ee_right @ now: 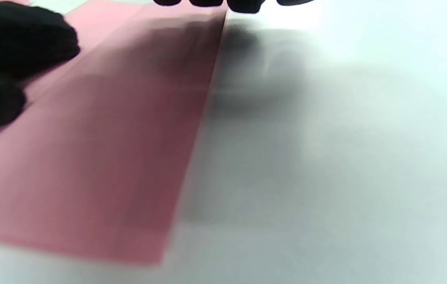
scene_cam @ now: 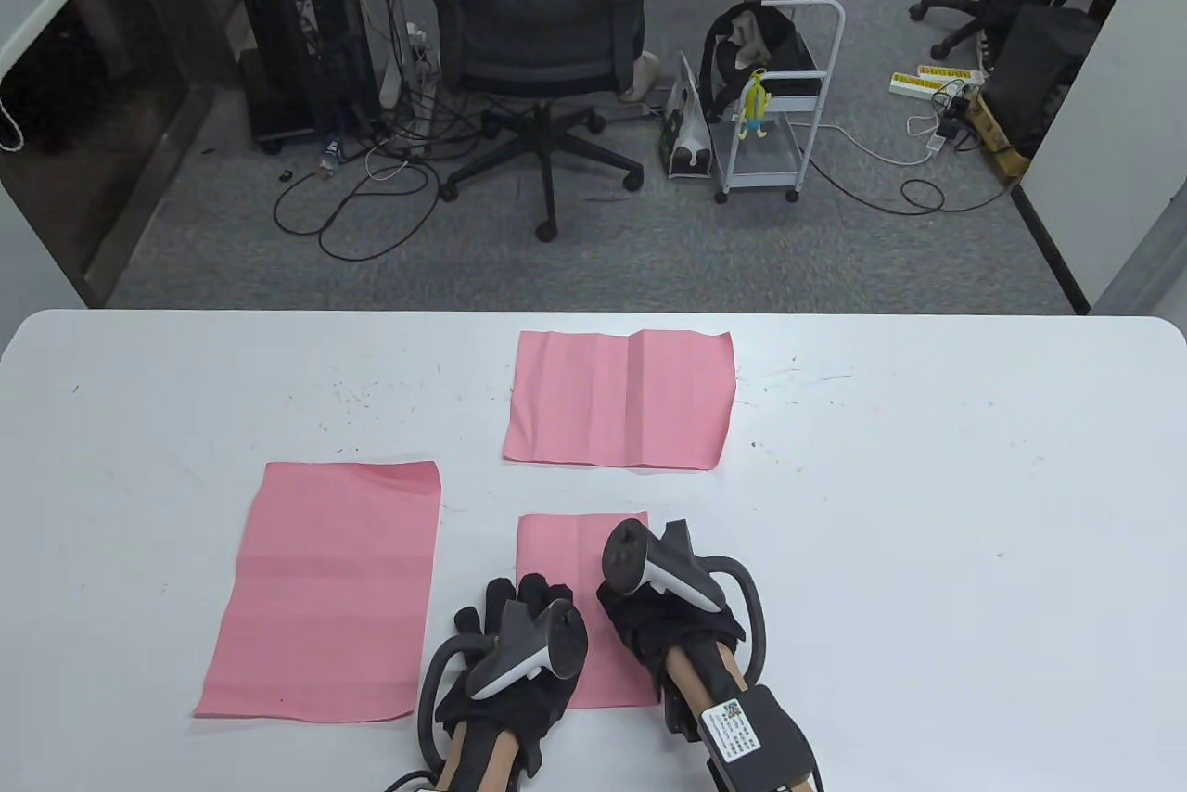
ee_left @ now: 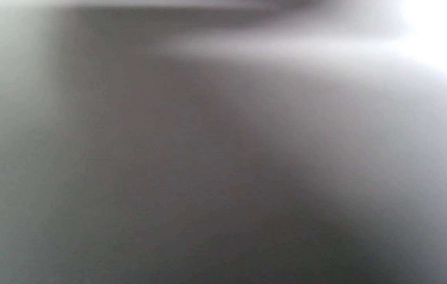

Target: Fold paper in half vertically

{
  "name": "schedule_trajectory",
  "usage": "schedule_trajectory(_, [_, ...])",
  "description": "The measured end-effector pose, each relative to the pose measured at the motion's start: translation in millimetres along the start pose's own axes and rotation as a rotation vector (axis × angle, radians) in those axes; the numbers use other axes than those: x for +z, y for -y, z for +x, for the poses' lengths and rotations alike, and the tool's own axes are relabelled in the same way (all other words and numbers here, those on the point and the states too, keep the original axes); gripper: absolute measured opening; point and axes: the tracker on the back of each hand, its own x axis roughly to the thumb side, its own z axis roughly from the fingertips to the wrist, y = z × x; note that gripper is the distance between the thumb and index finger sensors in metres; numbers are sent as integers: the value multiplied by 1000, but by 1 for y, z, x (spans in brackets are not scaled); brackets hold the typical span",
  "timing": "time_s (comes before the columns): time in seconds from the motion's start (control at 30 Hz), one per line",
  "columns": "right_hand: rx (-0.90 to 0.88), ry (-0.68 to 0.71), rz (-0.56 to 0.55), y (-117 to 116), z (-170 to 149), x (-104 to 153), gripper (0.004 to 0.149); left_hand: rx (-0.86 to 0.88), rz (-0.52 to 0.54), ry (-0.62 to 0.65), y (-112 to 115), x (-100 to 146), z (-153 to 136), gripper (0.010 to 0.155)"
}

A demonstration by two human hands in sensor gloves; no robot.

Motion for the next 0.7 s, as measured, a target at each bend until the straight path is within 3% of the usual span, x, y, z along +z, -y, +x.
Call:
schedule_trajectory(0.2, [76, 31, 24, -9, 7, 15, 59, 0, -1, 0, 0, 0, 0, 74])
schedule_trajectory(0.7, [100, 30, 41, -15, 9, 13, 60, 0, -1, 0, 0, 0, 0, 74])
